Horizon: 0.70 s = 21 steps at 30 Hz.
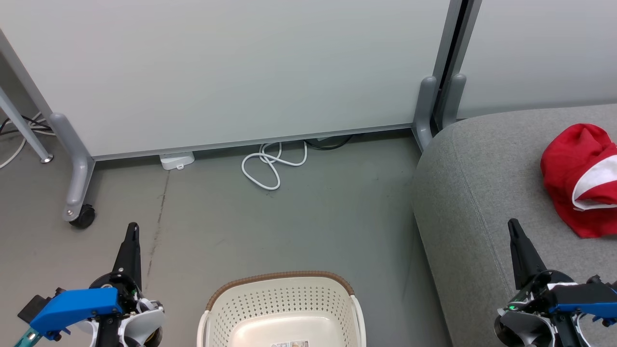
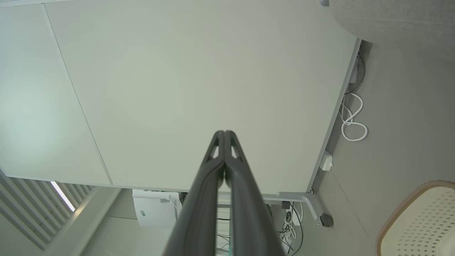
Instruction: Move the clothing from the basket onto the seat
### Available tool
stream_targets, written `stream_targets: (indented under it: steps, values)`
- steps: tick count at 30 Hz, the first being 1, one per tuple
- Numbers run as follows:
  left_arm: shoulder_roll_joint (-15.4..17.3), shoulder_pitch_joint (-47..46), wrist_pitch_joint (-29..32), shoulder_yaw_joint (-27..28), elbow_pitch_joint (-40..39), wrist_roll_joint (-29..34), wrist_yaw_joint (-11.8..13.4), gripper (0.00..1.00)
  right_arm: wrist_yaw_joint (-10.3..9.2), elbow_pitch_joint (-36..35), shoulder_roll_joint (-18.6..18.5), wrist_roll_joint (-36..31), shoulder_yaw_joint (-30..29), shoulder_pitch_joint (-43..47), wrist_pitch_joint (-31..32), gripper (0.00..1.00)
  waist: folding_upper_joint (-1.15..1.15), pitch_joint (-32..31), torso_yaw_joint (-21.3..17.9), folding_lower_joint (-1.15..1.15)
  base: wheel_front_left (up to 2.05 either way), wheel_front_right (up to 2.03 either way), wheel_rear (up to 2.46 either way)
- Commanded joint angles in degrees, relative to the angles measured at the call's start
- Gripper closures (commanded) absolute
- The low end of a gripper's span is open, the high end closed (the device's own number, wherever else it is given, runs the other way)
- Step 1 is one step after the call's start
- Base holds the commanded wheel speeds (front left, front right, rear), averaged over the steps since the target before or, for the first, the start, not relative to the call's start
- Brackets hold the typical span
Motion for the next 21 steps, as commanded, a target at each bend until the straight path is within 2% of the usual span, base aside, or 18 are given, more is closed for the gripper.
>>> stream_targets:
  steps: [1, 21]
  values:
    - [0.1, -0.6, 0.2, 0.1, -0.2, -0.2, -0.5, 1.0, 0.02, 0.1, -0.3, 0.1, -0.1, -0.7, 0.2, 1.0, 0.0, 0.0, 0.0, 0.0, 0.0, 0.0, 0.0]
    - [0.1, -0.6, 0.2, 0.1, -0.2, -0.2, -0.4, 1.0, 0.02, 0.1, -0.3, 0.1, -0.1, -0.7, 0.2, 1.0, 0.0, 0.0, 0.0, 0.0, 0.0, 0.0, 0.0]
